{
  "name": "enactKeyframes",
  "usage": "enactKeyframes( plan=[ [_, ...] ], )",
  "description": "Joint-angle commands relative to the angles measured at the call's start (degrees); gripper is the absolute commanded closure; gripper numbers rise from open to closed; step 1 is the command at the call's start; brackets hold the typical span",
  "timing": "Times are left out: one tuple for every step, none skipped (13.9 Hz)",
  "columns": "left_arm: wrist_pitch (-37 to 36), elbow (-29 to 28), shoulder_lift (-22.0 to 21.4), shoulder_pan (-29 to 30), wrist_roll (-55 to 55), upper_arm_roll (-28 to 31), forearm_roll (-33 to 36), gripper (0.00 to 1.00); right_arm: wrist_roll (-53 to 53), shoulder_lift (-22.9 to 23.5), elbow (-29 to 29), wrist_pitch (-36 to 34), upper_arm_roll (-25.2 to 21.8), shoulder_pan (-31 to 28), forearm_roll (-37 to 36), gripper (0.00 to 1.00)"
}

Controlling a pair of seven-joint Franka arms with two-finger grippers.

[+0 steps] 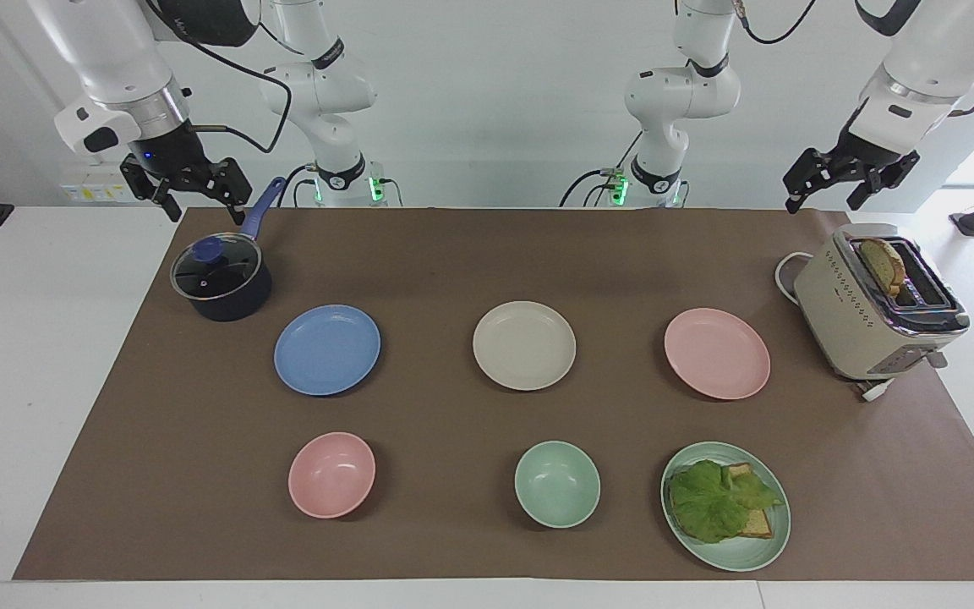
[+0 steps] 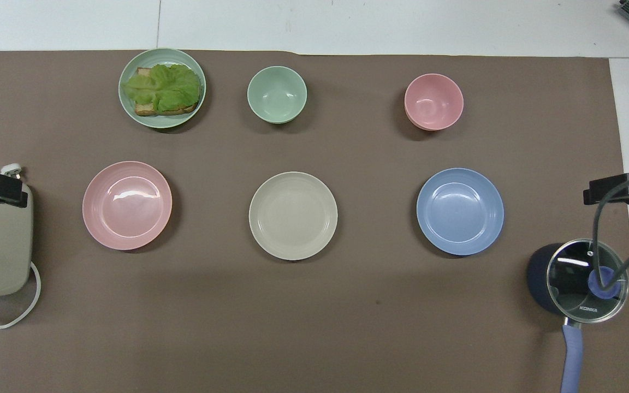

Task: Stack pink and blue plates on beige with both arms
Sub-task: 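Move the left gripper to the pink plate's near rim and grasp it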

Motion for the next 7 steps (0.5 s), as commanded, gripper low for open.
enactKeyframes(
  plan=[
    [6.8, -8.2, -2.1, 1.2, 0.8, 0.3, -0.6, 0.00, -0.5, -0.2, -0.1, 0.6, 0.2, -0.6, 0.1, 0.00],
    [9.0, -9.8, -1.8, 1.8, 0.9, 0.3, -0.6, 0.00, -0.9, -0.2, 0.1, 0.5, 0.2, -0.7, 0.1, 0.00],
    [11.3, -11.7, -1.6, 2.0, 0.9, 0.4, -0.6, 0.00, -0.9, -0.3, 0.0, -0.2, 0.1, -0.6, 0.1, 0.00],
    [13.4, -13.1, -1.5, 2.3, 1.0, 0.4, -0.6, 0.00, -0.9, -0.2, 0.0, -0.1, 0.3, -0.6, 0.1, 0.00],
    [15.7, -14.8, -1.3, 2.8, 1.0, 0.3, -0.6, 0.00, -0.9, -0.3, 0.0, -0.1, 0.5, -0.4, 0.1, 0.00],
    [18.1, -16.4, -0.7, 2.8, 1.0, 0.3, -0.6, 0.00, -0.9, -0.2, 0.0, -0.1, 0.5, -0.3, 0.1, 0.00],
    [20.0, -17.7, 0.1, 2.9, 1.0, 0.4, -0.6, 0.00, -0.9, -0.3, 0.0, -0.1, 0.5, -0.2, 0.2, 0.00]
  ],
)
